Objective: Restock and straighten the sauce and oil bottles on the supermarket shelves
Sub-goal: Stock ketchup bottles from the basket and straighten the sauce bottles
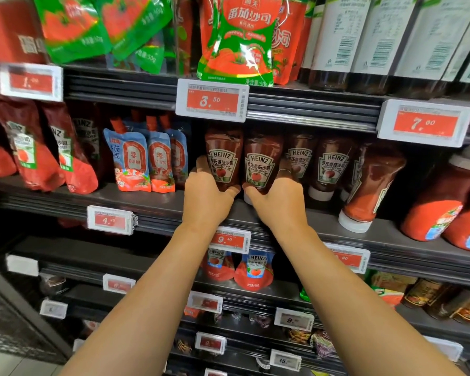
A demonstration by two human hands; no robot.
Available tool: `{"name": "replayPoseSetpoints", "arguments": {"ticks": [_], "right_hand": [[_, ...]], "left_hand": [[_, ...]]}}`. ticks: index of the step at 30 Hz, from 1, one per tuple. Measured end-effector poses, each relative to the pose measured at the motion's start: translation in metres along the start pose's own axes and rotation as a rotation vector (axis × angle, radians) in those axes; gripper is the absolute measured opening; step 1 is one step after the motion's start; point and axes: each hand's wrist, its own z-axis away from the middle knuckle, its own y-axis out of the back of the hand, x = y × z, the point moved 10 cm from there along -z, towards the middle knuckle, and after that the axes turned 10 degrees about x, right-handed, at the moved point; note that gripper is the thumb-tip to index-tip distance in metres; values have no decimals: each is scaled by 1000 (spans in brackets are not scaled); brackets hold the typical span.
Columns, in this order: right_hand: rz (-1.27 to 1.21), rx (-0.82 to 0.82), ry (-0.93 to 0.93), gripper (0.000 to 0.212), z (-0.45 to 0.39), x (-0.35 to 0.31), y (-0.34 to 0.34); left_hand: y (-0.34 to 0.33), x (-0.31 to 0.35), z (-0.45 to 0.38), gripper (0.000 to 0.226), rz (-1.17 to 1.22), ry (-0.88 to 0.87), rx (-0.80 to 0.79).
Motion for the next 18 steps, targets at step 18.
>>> {"name": "replayPoseSetpoints", "arguments": {"ticks": [18], "right_hand": [[-127, 386, -85, 69, 21, 114, 179]], "left_hand": [[-100, 166, 109, 18, 265, -304, -539]]}}
